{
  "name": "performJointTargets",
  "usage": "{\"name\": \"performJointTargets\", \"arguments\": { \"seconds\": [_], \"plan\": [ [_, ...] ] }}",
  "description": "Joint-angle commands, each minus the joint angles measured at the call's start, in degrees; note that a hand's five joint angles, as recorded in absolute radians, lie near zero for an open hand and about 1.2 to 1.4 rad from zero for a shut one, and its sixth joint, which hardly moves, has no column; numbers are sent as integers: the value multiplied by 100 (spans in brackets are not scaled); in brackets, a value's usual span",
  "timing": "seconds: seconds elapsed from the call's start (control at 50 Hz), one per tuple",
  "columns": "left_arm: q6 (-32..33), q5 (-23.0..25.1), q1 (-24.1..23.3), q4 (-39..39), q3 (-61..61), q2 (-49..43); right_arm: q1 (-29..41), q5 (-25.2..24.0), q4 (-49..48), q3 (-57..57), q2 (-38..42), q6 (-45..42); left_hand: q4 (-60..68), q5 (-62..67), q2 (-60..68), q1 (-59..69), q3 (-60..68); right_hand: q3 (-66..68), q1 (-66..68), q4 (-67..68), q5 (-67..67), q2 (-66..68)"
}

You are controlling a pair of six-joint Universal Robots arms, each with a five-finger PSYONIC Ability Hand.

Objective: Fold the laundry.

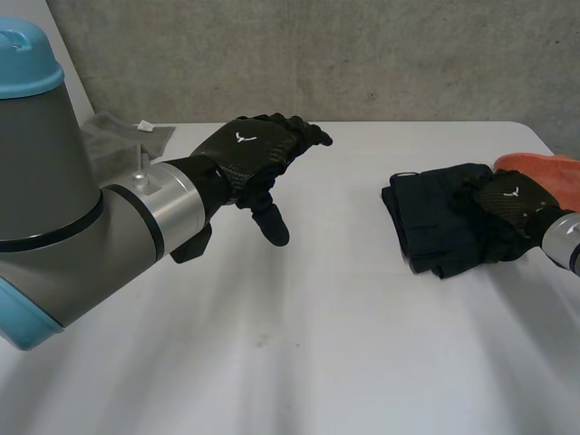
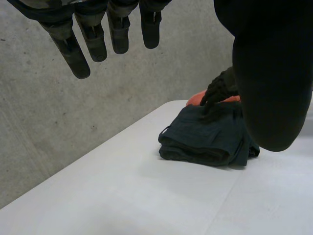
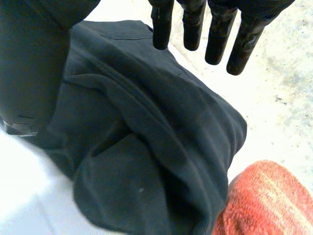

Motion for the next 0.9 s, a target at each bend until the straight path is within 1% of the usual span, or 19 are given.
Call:
{"name": "performJointTargets", "arguments": {
  "seconds": [0.02, 0.14, 0.34, 0.48, 0.5, 0.52, 0.58, 0.6, 0.62, 0.74, 0.8, 0.82, 0.88, 0.9],
  "plan": [
    [0, 0, -5, 28, 1, -18, -35, -3, -77, 159, 103, -356, -160, -244, -145, -57, -15, -79, -27, -209, -108, -171],
    [0, 0, -5, 37, 1, -62, -35, 15, -367, 10, 463, -576, -160, -244, -145, -57, -15, 89, 141, -41, 60, -3],
    [-9, -9, 12, 107, 1, -62, 44, 94, -860, -368, 832, -479, -160, -244, -145, -57, -15, 712, 763, 582, 683, 619],
    [-44, -9, 12, 116, 1, -62, 114, 261, -974, -939, 1210, -356, -143, -227, -128, -40, 1, 1451, 1503, 1321, 1422, 1359],
    [-44, -9, 21, 116, 1, -62, 149, 287, -983, -1001, 1245, -321, -143, -227, -128, -40, 1, 1686, 1737, 1556, 1656, 1593],
    [-53, -9, 21, 116, 1, -62, 219, 322, -983, -1141, 1307, -243, -143, -227, -128, -40, 1, 2521, 2572, 2391, 2491, 2428],
    [-70, -9, 39, 116, 1, -62, 281, 331, -992, -1335, 1404, -102, -143, -227, -128, -40, 1, 4456, 4508, 4326, 4427, 4364],
    [-79, -9, 47, 116, 1, -62, 281, 323, -992, -1466, 1456, -5, -143, -227, -128, -40, 1, 5962, 6013, 5832, 5933, 5870],
    [-88, -9, 56, 116, 1, -62, 281, 323, -992, -1537, 1483, 48, -143, -227, -128, -40, 1, 6654, 6705, 6524, 6625, 6562],
    [-123, -9, 56, 116, 1, -53, 290, 244, -1018, -2003, 1483, 320, -126, -210, -111, -23, 18, 6661, 6712, 6531, 6632, 6569],
    [-123, -9, 65, 116, 1, -45, 290, 244, -1167, -2424, 1387, 540, -126, -210, -111, -23, 18, 6661, 6712, 6531, 6632, 6569],
    [-123, -9, 65, 116, 1, -44, 281, 278, -1350, -2652, 1273, 793, -126, -210, -111, -23, 18, 6661, 6712, 6531, 6632, 6569],
    [-132, -9, 74, 116, 1, -44, 273, 323, -1553, -2838, 1184, 1075, -126, -210, -111, -23, 18, 6661, 6712, 6531, 6632, 6569],
    [-132, -9, 74, 116, 1, -36, 255, 314, -1720, -2960, 1141, 1329, -126, -210, -111, -23, 18, 6661, 6712, 6531, 6632, 6569]
  ]
}}
